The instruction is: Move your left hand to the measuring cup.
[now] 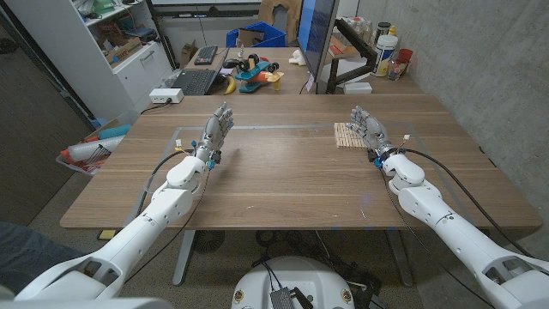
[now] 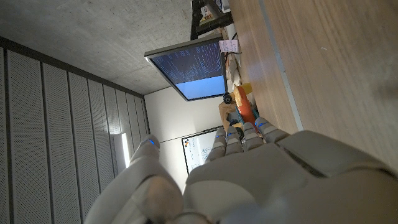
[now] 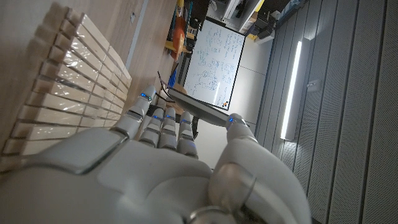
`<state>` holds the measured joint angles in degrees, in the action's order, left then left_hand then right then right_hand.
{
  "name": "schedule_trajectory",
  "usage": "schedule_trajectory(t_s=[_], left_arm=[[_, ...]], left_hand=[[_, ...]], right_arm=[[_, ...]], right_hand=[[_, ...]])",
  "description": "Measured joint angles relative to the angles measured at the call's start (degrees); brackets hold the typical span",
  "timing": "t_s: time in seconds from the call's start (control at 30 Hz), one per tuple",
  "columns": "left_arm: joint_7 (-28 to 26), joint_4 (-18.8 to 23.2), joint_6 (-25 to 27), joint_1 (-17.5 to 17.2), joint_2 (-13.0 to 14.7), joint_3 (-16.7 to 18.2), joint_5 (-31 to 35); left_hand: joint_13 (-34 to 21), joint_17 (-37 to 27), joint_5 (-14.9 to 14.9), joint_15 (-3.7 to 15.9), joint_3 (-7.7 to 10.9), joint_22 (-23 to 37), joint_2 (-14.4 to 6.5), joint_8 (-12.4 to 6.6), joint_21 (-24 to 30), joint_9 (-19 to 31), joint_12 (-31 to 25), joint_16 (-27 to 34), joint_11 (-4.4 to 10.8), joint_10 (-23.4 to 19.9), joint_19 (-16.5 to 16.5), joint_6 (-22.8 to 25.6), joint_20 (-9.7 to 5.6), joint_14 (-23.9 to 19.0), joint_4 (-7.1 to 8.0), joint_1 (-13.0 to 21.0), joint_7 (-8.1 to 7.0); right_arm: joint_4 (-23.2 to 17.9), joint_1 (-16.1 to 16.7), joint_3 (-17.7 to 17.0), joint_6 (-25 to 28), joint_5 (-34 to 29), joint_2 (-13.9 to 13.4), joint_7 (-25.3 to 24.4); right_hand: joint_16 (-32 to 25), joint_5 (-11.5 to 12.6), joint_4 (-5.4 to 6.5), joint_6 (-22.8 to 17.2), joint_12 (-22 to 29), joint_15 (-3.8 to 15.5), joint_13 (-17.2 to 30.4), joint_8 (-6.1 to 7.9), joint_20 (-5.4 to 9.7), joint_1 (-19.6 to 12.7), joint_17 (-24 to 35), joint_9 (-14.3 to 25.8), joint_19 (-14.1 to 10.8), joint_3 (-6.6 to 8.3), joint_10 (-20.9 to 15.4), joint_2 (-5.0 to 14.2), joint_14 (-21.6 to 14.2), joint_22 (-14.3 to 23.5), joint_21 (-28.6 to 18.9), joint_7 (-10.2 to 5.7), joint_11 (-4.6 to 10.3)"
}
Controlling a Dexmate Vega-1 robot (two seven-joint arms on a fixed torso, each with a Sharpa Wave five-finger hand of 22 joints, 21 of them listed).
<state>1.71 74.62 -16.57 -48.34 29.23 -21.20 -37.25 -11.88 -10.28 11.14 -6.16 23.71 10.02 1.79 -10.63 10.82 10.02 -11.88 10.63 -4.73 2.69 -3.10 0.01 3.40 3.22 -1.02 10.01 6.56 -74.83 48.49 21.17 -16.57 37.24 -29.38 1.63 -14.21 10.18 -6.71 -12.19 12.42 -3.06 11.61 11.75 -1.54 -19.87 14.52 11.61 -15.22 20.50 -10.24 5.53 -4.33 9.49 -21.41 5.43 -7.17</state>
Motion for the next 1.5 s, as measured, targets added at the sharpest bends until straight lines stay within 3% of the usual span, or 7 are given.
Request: schedule_trajectory(t_s=[1.5], left_arm=[[0.5,3.8,-0.8,-2.1,2.4,1.0,0.1]], left_hand=[[0.2,0.0,0.0,-0.28,0.0,0.0,-0.2,0.0,0.2,0.0,-0.2,0.0,-0.18,-0.2,0.0,0.3,-0.01,-0.3,0.0,0.2,0.29]], right_arm=[[-1.8,1.4,0.3,0.4,-0.4,-0.1,-1.3]], right_hand=[[0.0,0.0,0.0,-0.3,0.0,0.1,-0.2,0.0,-0.41,0.0,-0.4,-0.2,-0.4,0.0,-0.2,0.0,-0.5,0.0,0.5,-0.31,0.21]])
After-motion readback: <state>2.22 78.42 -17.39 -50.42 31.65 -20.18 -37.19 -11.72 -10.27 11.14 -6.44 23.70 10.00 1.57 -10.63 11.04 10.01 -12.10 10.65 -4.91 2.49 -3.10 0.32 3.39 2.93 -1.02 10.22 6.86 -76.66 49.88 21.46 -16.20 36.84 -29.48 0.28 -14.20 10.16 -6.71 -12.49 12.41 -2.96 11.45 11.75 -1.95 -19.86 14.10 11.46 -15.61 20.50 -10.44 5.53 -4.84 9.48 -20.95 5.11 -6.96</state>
